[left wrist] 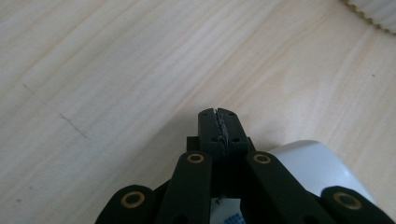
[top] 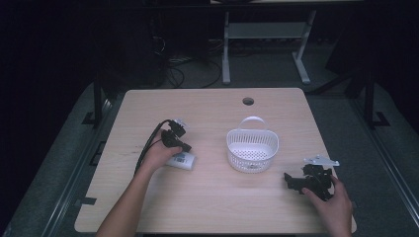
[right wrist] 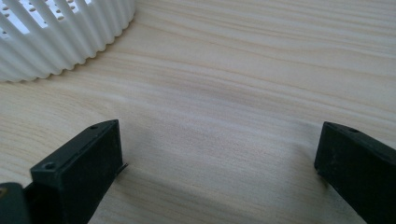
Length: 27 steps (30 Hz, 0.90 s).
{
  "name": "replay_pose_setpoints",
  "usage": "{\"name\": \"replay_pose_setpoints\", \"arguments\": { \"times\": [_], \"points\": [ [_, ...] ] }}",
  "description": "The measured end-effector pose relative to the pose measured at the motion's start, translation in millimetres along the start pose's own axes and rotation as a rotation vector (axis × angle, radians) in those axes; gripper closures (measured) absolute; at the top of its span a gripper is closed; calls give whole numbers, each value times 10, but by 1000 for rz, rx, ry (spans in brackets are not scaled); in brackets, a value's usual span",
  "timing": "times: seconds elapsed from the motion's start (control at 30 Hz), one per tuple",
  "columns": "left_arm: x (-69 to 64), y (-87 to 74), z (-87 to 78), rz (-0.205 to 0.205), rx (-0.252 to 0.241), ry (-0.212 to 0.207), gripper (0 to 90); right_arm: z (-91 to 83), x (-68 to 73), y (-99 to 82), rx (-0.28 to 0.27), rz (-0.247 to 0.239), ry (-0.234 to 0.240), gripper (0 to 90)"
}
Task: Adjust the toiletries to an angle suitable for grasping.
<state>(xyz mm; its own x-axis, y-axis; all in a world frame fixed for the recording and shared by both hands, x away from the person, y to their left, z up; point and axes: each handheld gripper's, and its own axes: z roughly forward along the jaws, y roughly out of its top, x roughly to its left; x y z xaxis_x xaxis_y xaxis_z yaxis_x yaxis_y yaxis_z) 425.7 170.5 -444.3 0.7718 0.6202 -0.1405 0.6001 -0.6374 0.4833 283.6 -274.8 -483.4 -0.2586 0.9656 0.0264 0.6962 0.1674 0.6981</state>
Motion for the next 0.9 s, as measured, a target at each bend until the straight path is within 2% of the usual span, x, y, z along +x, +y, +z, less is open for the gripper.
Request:
{"name": "replay_pose_setpoints", "arguments": {
  "times": [0.37, 0.9],
  "points": [
    [-184, -106, -53, 22, 10, -33, 900, 0, 0, 0, 0, 0, 0, 5],
    [-358, -294, -162, 39, 9, -49, 900, 0, 0, 0, 0, -1, 0, 5]
  ]
}}
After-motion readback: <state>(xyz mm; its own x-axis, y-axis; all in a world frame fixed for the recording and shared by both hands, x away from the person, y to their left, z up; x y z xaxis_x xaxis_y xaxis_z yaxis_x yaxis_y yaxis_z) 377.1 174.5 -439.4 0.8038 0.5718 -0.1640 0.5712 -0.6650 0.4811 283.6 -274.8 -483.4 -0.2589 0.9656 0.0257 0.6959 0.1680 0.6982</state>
